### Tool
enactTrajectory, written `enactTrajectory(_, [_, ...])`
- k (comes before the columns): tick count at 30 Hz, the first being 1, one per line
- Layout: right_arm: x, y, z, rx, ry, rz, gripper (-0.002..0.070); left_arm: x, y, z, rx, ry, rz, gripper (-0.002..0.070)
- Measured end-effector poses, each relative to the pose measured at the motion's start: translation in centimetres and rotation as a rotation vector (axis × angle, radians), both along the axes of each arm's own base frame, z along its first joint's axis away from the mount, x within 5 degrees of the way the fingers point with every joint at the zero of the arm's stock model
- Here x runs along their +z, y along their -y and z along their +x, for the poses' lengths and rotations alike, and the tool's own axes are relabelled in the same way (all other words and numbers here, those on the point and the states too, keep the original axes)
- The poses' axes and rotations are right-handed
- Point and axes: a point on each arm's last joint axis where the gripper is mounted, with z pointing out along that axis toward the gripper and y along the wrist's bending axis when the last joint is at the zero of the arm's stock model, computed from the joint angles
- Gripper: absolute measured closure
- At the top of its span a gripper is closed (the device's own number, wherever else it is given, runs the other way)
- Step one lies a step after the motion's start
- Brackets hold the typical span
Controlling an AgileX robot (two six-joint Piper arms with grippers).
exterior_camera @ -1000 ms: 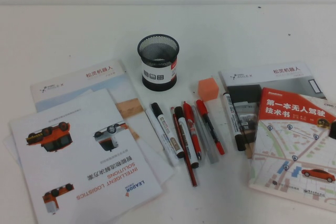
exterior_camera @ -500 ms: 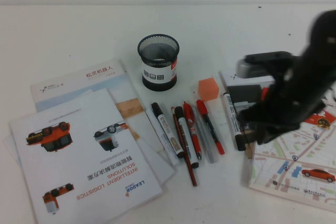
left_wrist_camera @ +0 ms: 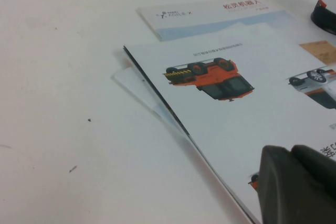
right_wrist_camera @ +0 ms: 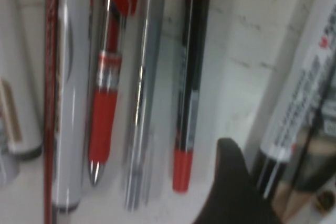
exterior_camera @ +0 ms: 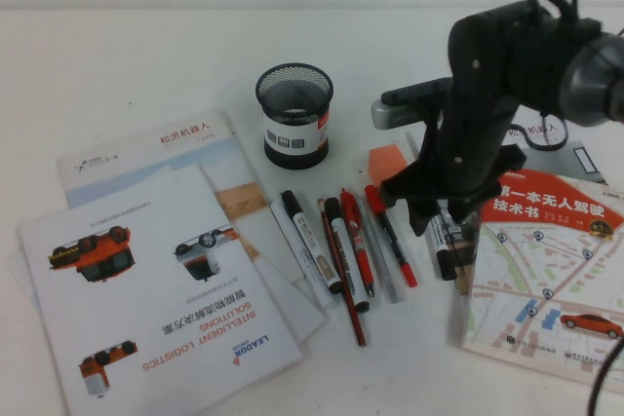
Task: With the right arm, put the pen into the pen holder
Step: Pick up the pen on the table
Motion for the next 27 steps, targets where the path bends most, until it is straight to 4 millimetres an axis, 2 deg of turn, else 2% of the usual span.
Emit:
enactTrajectory(8, [-2.8, -1.2, 2.3, -0.002, -0.018, -0.009, 0.0309, 0.0, 0.0, 0.0, 0.0, 0.0, 0.0, 0.0677])
enactTrajectory(18, [-4.0, -0.2, 3.7, -0.056, -0.025, -0.006, 0.0311, 0.0, 0.0, 0.0, 0.0, 0.0, 0.0, 0.0677])
enactTrajectory(21, [-4.0, 0.0, 3.8, -0.062, -0.026, -0.004, 0.0373, 0.0, 0.0, 0.0, 0.0, 0.0, 0.0, 0.0678])
enactTrajectory(25, [-4.0, 0.0, 3.9, -0.067, -0.025, 0.002, 0.0563, 0.0, 0.0, 0.0, 0.0, 0.0, 0.0, 0.0678])
enactTrajectory(27, [-4.0, -0.1, 3.9, -0.072, -0.024, 0.013, 0.0584, 0.0, 0.0, 0.0, 0.0, 0.0, 0.0, 0.0677])
